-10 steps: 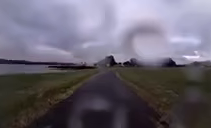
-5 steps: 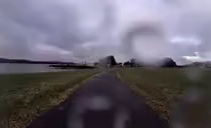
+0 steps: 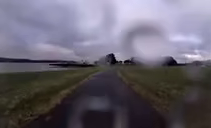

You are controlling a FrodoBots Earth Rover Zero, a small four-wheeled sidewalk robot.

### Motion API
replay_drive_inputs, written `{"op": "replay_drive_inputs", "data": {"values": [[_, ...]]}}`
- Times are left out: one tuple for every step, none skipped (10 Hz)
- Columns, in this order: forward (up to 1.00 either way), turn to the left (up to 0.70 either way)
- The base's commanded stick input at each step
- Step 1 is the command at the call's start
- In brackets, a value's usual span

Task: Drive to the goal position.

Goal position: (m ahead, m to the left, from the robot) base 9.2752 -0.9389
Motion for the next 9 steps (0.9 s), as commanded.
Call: {"op": "replay_drive_inputs", "data": {"values": [[0.7, 0.0], [0.7, 0.0], [0.7, 0.0], [0.7, 0.0], [0.7, 0.0], [0.7, 0.0], [0.7, 0.0], [0.7, 0.0], [0.7, 0.0]]}}
